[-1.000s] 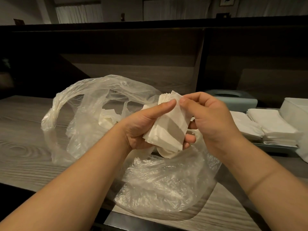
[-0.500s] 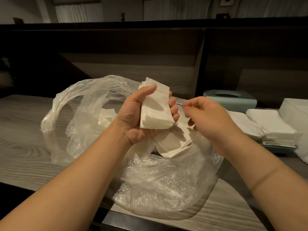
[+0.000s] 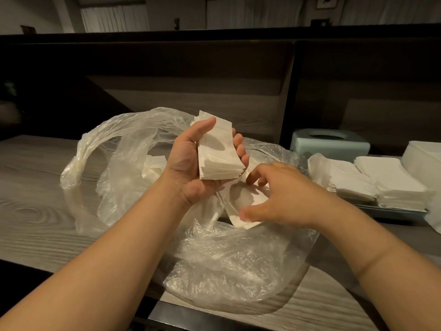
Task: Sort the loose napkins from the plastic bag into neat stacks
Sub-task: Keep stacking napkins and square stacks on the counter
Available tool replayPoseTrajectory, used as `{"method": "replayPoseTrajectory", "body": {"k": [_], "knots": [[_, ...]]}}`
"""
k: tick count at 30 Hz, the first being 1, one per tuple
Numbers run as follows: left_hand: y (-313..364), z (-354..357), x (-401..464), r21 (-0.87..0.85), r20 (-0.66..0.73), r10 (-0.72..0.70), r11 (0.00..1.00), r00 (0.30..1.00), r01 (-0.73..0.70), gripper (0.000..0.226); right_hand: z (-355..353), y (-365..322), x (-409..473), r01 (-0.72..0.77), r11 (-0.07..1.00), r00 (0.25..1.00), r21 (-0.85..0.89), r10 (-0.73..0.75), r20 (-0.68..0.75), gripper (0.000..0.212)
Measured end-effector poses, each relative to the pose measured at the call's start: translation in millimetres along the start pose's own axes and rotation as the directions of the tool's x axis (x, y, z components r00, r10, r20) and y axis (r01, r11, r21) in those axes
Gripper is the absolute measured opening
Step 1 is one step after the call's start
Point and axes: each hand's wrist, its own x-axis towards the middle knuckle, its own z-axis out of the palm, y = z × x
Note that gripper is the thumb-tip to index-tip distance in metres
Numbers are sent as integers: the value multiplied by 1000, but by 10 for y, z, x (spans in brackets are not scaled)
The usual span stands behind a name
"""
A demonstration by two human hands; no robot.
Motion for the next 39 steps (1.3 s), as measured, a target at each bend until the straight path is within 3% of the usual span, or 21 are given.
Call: {"method": "replayPoseTrajectory", "body": {"k": [5,11,17,20,22,27,33,39], "knots": [[0,7,-3,8,-8,-1,1000,1000,1,61,3,-44,-35,13,1000,1000,-16,-13,-13,77],[2,6,4,15,-16,0,1000,1000,0,62,122,-126,-65,23,981,1000,-195,-26,-12,94],[-2,4,9,13,-18,-3,1000,1000,4,61,251,-260,-91,-38,964,993,-263,7,-117,95],[-4,12,12,16,-26,6,1000,1000,-5,60,306,-318,-107,-73,958,988,-278,31,-151,83],[0,9,13,13,-27,12,1000,1000,-11,60,308,-334,-111,-82,963,984,-257,37,-175,63],[3,9,5,1,-12,13,1000,1000,-13,57,210,-298,-96,-118,990,973,-71,101,-208,33],[3,3,7,-13,-3,19,1000,1000,-19,57,82,-187,-34,-172,985,932,-20,156,-328,21],[3,3,8,-19,-14,21,1000,1000,-21,56,22,-154,-50,-201,973,953,-112,168,-251,25]]}}
